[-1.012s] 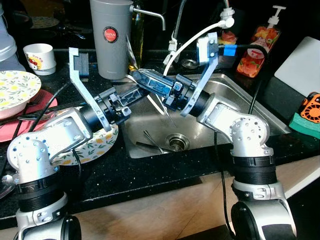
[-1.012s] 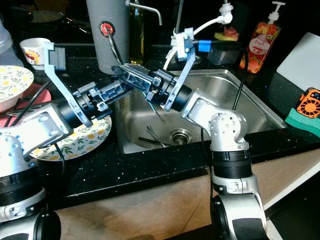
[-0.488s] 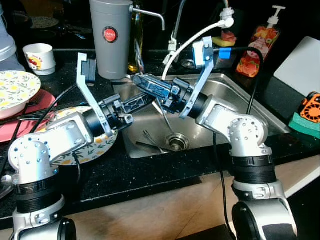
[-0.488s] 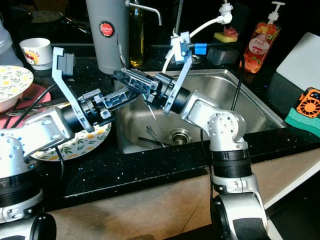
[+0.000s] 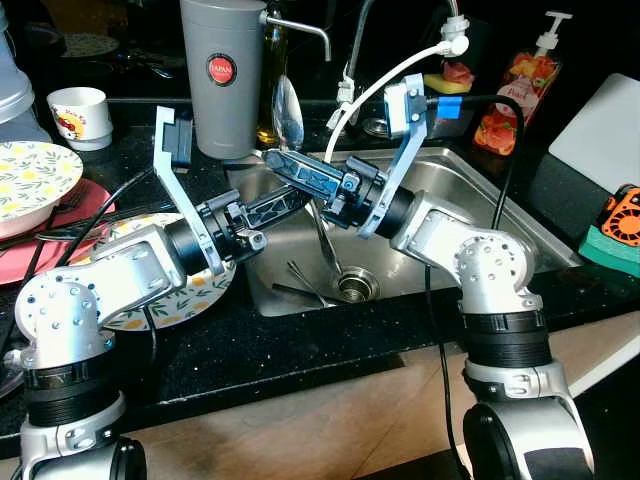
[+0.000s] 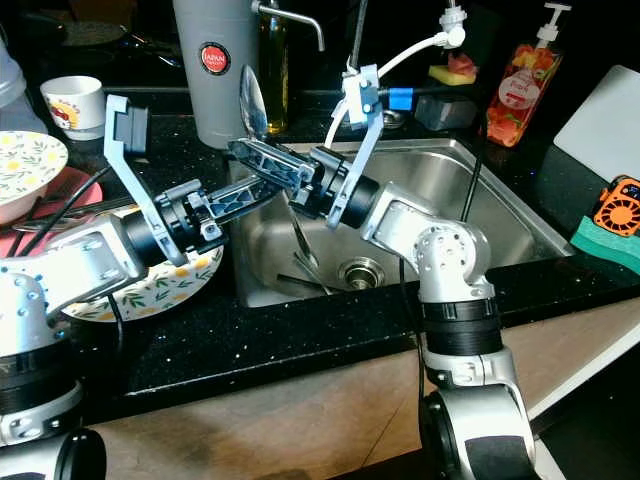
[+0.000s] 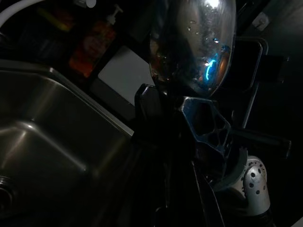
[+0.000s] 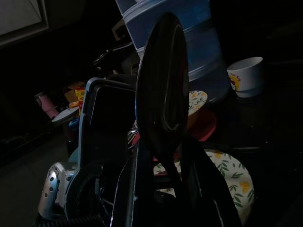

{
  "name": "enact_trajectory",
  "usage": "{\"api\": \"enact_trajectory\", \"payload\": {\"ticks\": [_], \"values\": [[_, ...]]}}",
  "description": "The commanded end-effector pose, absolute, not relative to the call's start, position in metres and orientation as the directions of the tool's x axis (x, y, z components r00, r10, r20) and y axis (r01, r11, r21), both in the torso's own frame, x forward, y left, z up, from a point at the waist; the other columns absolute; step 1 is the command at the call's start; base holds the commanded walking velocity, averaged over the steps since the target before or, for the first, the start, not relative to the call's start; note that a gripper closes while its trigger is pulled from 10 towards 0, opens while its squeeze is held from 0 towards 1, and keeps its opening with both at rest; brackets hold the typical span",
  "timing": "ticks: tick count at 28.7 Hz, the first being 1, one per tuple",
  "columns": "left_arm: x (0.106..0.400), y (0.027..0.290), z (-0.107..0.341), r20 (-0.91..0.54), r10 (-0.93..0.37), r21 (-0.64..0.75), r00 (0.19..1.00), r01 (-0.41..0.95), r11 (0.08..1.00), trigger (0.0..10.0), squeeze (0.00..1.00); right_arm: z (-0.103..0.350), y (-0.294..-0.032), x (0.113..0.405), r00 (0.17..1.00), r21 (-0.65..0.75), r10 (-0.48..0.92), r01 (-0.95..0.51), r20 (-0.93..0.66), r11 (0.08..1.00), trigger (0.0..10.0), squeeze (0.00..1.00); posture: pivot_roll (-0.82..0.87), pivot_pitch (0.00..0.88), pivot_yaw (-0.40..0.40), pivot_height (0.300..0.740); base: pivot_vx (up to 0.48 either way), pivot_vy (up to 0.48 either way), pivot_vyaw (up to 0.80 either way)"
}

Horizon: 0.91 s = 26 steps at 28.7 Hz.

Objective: Kitchen organization

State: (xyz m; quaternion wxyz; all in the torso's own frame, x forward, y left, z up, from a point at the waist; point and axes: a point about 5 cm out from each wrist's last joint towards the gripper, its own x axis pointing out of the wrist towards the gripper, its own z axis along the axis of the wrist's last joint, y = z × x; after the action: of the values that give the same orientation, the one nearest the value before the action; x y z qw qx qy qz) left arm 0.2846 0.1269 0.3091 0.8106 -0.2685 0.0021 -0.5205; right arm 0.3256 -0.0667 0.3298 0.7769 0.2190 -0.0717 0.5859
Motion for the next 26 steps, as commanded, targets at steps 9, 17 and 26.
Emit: {"api": "enact_trajectory", "payload": {"ticks": [9, 17, 26], "values": [[0.308, 0.143, 0.313, 0.299, -0.689, -0.488, 0.66, 0.726, 0.484, 10.0, 1.0, 0.33, -0.082, 0.337, 0.38, 0.247, 0.853, -0.919, 0.358, 0.306, 0.0, 0.0, -0.02, 0.1, -0.078, 0.74, 0.0, 0.0, 0.0], [0.312, 0.149, 0.313, 0.305, -0.639, -0.491, 0.706, 0.691, 0.53, 10.0, 1.0, 0.328, -0.093, 0.347, 0.441, 0.237, 0.826, -0.895, 0.35, 0.378, 0.0, 0.0, -0.02, 0.099, -0.081, 0.74, 0.0, 0.0, 0.0], [0.321, 0.166, 0.322, 0.365, -0.492, -0.497, 0.79, 0.612, 0.615, 10.0, 0.0, 0.314, -0.117, 0.374, 0.607, 0.143, 0.751, -0.793, 0.259, 0.592, 0.0, 0.0, -0.02, 0.099, -0.083, 0.74, 0.0, 0.0, 0.0]]}}
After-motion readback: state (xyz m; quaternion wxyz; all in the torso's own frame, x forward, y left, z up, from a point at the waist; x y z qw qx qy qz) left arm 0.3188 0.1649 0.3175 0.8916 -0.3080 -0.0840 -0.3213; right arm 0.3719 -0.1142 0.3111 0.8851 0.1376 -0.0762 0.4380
